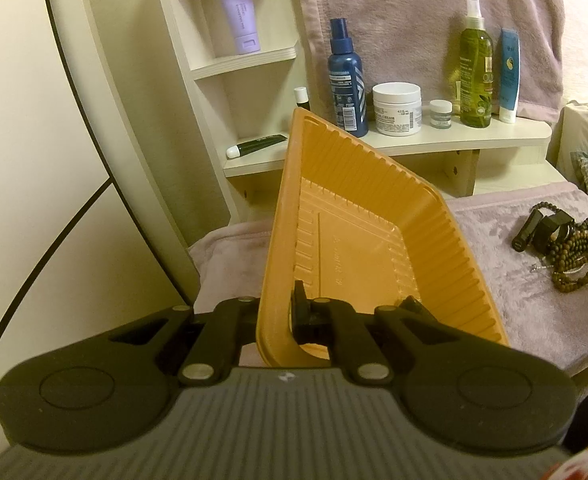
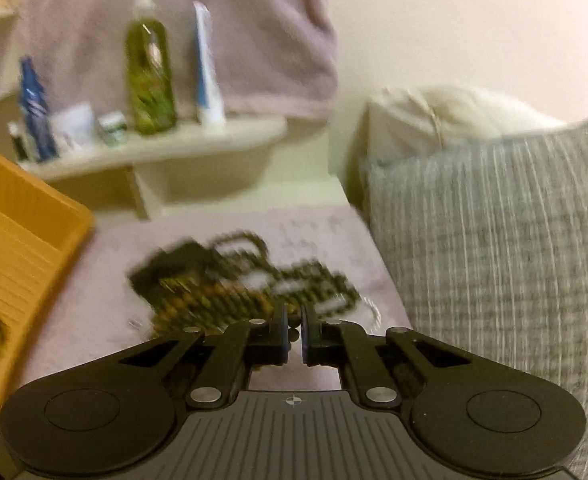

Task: Organize jewelry
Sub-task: 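Move the right gripper to the wooden bead strands and grasp one, then lift the bead strand with the right gripper and lower it into the tray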

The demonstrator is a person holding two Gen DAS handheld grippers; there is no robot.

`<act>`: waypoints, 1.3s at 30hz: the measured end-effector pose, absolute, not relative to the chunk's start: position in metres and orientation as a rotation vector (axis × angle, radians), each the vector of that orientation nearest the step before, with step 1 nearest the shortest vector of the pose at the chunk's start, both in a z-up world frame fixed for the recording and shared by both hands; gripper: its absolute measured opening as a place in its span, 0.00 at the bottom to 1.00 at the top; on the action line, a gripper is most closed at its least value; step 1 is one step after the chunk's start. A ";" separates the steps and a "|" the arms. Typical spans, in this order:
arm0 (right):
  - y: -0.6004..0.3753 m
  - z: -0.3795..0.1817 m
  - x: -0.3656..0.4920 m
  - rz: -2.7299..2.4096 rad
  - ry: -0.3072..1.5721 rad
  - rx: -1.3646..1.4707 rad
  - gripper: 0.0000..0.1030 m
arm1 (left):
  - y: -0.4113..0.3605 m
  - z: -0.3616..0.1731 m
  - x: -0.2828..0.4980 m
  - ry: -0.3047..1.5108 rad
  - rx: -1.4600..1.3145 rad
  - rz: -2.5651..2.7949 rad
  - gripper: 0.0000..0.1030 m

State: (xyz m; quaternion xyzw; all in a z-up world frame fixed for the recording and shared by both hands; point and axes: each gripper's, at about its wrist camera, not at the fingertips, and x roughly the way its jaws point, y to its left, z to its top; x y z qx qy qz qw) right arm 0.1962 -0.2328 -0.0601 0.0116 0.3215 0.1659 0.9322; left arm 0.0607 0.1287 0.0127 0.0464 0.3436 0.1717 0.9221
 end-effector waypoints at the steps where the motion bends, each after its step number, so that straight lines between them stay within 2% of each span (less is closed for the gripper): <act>1: -0.232 -0.052 0.194 0.358 0.639 0.021 0.06 | 0.129 0.013 0.061 0.706 0.095 0.352 0.05; 16: -0.211 0.044 0.177 0.539 0.419 -0.017 0.06 | 0.130 0.013 0.059 0.699 0.077 0.351 0.05; 39: -0.185 0.117 0.164 0.738 0.276 0.010 0.06 | 0.131 0.013 0.057 0.695 0.064 0.352 0.05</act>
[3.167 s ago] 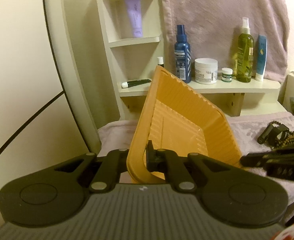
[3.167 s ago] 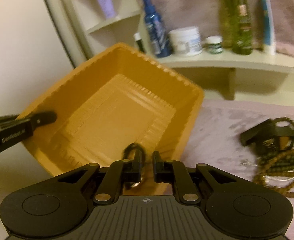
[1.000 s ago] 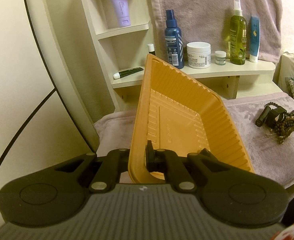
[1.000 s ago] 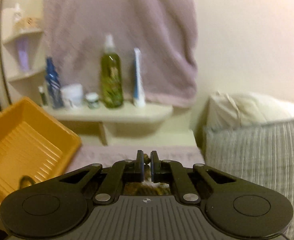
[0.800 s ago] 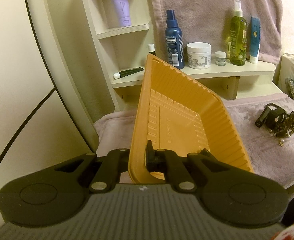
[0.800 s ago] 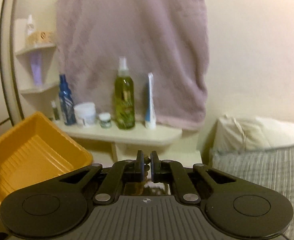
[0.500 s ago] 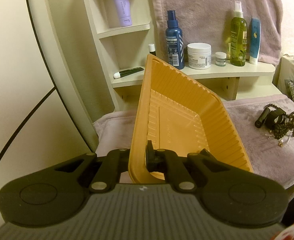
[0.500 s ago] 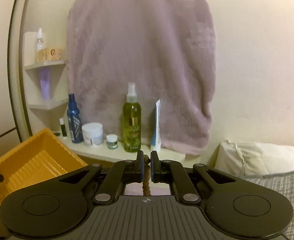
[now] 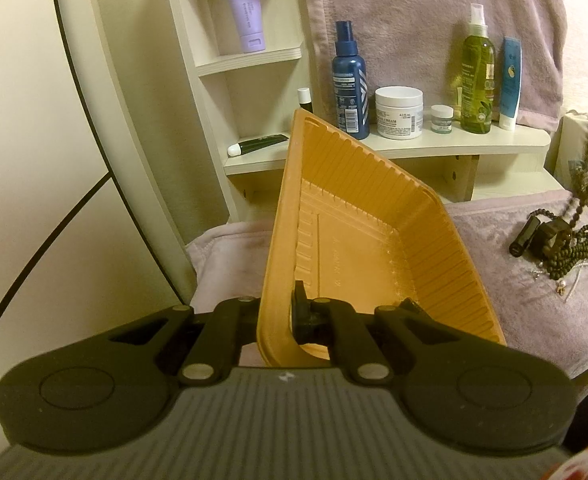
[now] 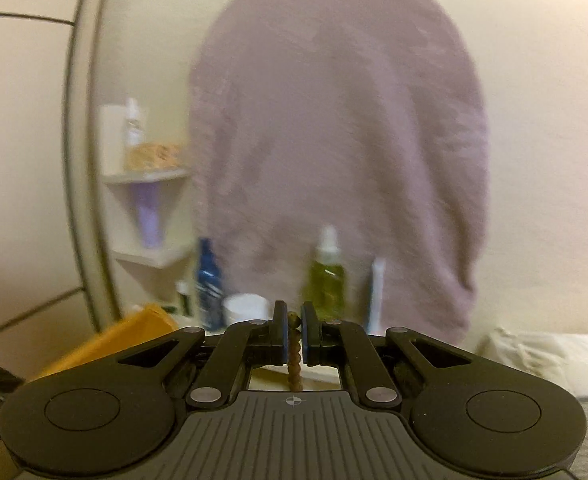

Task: Organize jewelry
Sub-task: 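Lift the bead strand with the right gripper and lower it into the tray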

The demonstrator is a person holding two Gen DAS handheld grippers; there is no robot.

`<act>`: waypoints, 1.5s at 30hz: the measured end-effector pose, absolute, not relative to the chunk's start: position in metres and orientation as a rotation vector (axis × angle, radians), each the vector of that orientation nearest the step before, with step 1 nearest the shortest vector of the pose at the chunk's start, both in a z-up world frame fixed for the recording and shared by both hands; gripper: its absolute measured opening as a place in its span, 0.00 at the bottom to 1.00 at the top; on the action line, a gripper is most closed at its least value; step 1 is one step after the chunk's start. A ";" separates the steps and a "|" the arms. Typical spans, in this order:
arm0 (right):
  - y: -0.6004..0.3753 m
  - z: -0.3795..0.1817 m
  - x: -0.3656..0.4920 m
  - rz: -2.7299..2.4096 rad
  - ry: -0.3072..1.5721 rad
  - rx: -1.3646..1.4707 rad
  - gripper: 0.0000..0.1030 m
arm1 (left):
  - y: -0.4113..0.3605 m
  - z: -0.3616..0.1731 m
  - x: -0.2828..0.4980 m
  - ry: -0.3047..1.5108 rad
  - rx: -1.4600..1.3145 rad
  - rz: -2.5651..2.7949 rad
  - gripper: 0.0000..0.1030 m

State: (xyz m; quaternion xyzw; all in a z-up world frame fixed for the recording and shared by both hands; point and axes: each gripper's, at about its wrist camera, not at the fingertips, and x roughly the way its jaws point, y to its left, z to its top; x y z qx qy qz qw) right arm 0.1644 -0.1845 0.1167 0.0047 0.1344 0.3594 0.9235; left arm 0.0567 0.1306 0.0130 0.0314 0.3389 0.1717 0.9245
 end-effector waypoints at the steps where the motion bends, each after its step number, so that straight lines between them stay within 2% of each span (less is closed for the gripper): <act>1: -0.180 0.120 0.163 0.763 0.272 0.013 0.06 | 0.131 0.013 0.057 0.696 0.064 0.352 0.05; 13: -0.105 0.132 0.147 1.065 0.293 -0.020 0.06 | 0.133 0.012 0.056 0.697 0.054 0.351 0.05; 28: -0.038 0.055 0.191 1.109 0.523 -0.127 0.06 | 0.134 0.013 0.057 0.698 0.049 0.352 0.05; 38: -0.029 0.040 0.201 1.121 0.605 -0.103 0.06 | 0.134 0.014 0.057 0.700 0.042 0.354 0.05; 40: -0.035 0.041 0.201 1.113 0.609 -0.083 0.12 | 0.135 0.014 0.056 0.701 0.039 0.355 0.05; 42: -0.044 0.045 0.200 1.085 0.593 -0.061 0.37 | 0.135 0.014 0.056 0.701 0.036 0.356 0.05; 43: -0.055 0.046 0.200 1.061 0.578 -0.041 0.41 | 0.135 0.014 0.055 0.701 0.036 0.356 0.05; 45: -0.077 0.047 0.200 1.002 0.547 -0.009 0.44 | 0.135 0.013 0.056 0.701 0.035 0.356 0.05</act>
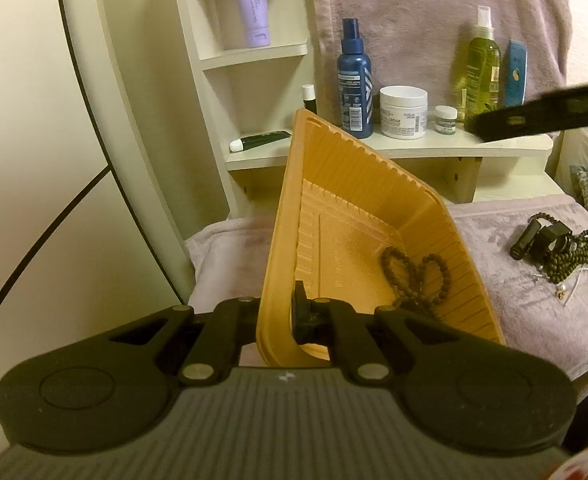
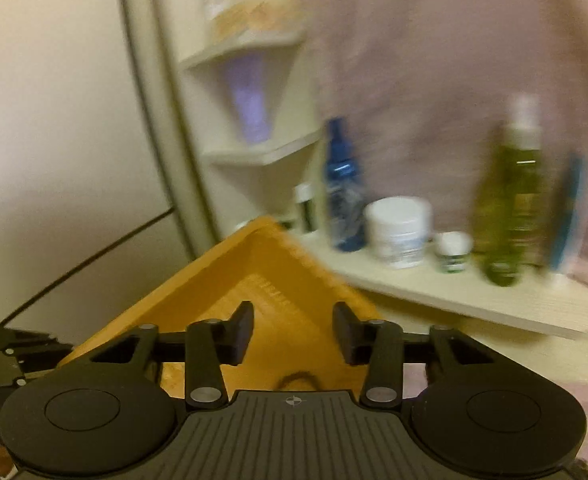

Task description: Organize jewelry

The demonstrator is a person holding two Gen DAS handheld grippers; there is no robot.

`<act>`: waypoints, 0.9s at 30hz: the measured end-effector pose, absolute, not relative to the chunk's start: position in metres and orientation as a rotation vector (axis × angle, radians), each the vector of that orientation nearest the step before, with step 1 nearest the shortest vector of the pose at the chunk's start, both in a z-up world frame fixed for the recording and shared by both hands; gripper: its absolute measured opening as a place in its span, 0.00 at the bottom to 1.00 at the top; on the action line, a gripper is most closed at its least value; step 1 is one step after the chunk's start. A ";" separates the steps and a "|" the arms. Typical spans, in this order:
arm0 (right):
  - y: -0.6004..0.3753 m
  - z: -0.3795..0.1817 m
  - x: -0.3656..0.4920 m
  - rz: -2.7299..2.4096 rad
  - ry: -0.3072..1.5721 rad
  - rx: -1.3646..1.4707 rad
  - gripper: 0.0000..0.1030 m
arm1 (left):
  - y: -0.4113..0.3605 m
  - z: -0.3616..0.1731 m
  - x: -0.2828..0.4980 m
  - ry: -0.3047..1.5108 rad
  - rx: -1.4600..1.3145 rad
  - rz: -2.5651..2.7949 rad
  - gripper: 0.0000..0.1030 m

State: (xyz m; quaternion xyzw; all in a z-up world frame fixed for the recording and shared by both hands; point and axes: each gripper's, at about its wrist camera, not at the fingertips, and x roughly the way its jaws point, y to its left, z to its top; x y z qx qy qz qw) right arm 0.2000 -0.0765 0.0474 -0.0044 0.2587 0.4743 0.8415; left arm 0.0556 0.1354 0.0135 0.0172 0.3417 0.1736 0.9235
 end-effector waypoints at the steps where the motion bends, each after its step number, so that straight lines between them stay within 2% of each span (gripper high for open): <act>1: -0.090 0.046 0.199 0.962 0.535 0.000 0.44 | 0.135 0.014 0.055 0.701 0.036 0.356 0.05; 13: -0.231 -0.027 0.201 0.509 0.661 0.118 0.44 | 0.135 0.013 0.057 0.703 0.040 0.359 0.05; 16: -0.238 -0.044 0.193 0.498 0.690 0.120 0.42 | 0.134 0.013 0.057 0.703 0.045 0.360 0.05; 21: -0.224 -0.062 0.184 0.533 0.712 0.065 0.31 | 0.133 0.013 0.057 0.704 0.046 0.360 0.05; 27: -0.200 -0.073 0.183 0.580 0.716 0.027 0.27 | 0.132 0.014 0.058 0.705 0.052 0.361 0.05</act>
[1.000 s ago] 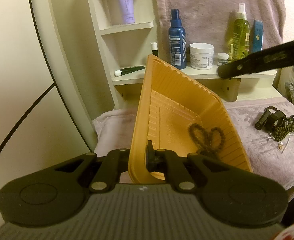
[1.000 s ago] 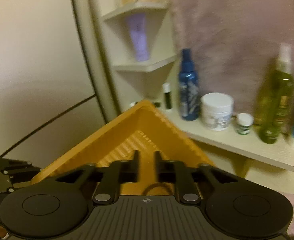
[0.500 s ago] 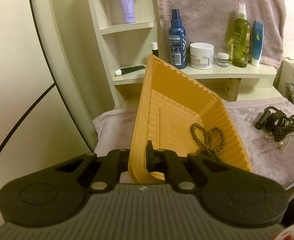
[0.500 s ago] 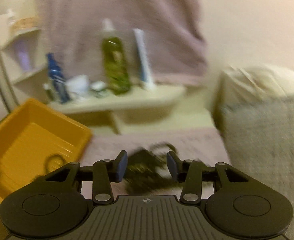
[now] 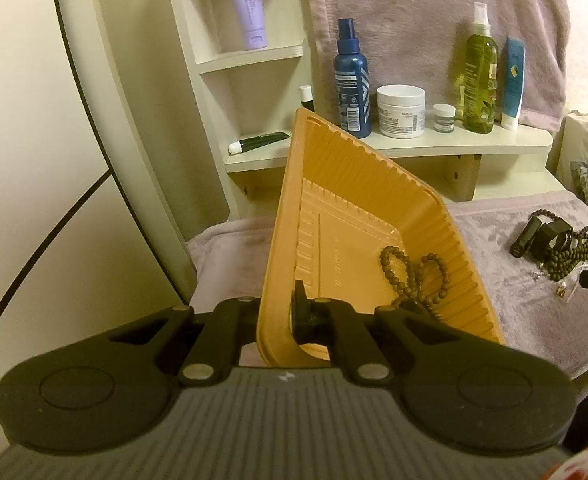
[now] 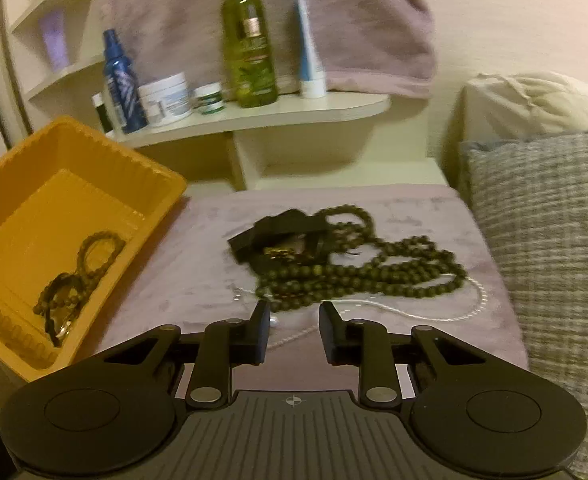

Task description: Organize jewelry

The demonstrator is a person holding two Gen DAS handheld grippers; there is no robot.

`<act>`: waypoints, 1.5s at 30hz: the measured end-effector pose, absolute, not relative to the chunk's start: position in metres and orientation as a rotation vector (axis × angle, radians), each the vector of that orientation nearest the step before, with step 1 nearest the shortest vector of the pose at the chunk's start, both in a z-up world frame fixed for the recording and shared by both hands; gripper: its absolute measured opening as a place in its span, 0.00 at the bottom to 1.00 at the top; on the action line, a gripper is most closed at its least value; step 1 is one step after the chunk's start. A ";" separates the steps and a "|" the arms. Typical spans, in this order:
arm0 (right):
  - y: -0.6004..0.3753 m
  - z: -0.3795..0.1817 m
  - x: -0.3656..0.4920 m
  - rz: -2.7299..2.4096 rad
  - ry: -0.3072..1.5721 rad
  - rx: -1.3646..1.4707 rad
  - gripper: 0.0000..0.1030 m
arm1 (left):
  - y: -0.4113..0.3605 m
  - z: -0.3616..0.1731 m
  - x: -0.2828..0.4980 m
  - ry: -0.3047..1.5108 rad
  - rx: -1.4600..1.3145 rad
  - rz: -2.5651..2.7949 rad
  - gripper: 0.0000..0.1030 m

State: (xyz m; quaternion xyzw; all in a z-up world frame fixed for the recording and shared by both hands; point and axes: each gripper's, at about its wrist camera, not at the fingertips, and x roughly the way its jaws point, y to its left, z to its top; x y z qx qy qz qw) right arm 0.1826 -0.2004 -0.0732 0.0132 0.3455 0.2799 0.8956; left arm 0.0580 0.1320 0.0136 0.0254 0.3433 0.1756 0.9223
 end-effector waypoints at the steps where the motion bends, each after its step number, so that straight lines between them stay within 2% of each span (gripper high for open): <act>1: -0.196 -0.074 0.183 0.587 0.718 0.020 0.27 | 0.132 0.014 0.058 0.705 0.052 0.361 0.05; 11: -0.169 -0.089 0.190 0.578 0.743 -0.030 0.16 | 0.132 0.014 0.058 0.706 0.053 0.360 0.05; 20: -0.161 -0.091 0.188 0.575 0.729 -0.093 0.14 | 0.132 0.014 0.058 0.706 0.053 0.360 0.05; 21: -0.161 -0.091 0.187 0.574 0.723 -0.099 0.09 | 0.132 0.014 0.058 0.706 0.053 0.360 0.05; 32: -0.157 -0.062 0.173 0.600 0.636 -0.118 0.09 | 0.132 0.013 0.058 0.706 0.052 0.360 0.05; 39: -0.129 -0.009 0.154 0.800 0.553 -0.044 0.09 | 0.133 0.013 0.057 0.705 0.051 0.359 0.05; 45: -0.095 0.003 0.133 1.013 0.551 -0.072 0.09 | 0.133 0.013 0.058 0.706 0.050 0.359 0.05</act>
